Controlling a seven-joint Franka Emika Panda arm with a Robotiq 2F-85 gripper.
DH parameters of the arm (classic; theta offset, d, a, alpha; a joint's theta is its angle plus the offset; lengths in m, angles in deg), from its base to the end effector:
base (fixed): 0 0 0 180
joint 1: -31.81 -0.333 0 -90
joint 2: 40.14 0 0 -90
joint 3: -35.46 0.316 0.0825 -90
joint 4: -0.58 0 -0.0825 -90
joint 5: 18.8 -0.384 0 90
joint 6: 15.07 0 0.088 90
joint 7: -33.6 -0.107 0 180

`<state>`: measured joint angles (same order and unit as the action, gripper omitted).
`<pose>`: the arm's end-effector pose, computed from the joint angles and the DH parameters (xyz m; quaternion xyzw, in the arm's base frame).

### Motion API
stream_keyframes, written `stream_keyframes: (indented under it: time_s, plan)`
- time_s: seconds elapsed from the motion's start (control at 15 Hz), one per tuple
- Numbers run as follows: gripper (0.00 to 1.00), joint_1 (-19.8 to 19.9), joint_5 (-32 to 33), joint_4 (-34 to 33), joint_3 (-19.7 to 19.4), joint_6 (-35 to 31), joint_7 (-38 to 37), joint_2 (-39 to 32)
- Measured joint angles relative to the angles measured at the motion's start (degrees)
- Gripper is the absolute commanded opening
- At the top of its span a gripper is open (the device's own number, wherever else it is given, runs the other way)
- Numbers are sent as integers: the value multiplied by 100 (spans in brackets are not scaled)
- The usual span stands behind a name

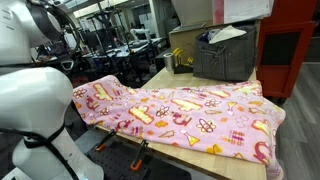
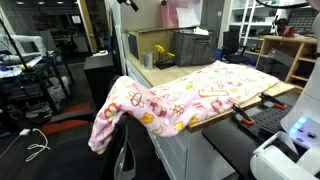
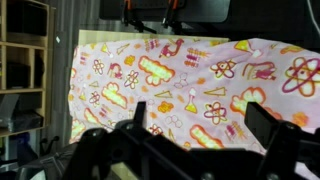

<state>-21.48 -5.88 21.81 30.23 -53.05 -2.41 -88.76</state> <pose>0.4244 0.4797 0.5585 0.9543 0.0394 -0.1132 0.2739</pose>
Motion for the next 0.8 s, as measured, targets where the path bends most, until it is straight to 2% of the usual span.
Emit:
stream_keyframes:
  time_s: [0.47, 0.67, 0.8]
  plan:
    - [100, 99, 682, -2, -334, 80, 205, 0]
    - [100, 209, 837, -7, -385, -368, 414, 5]
    - [100, 301, 846, -10, -386, -982, 482, 22]
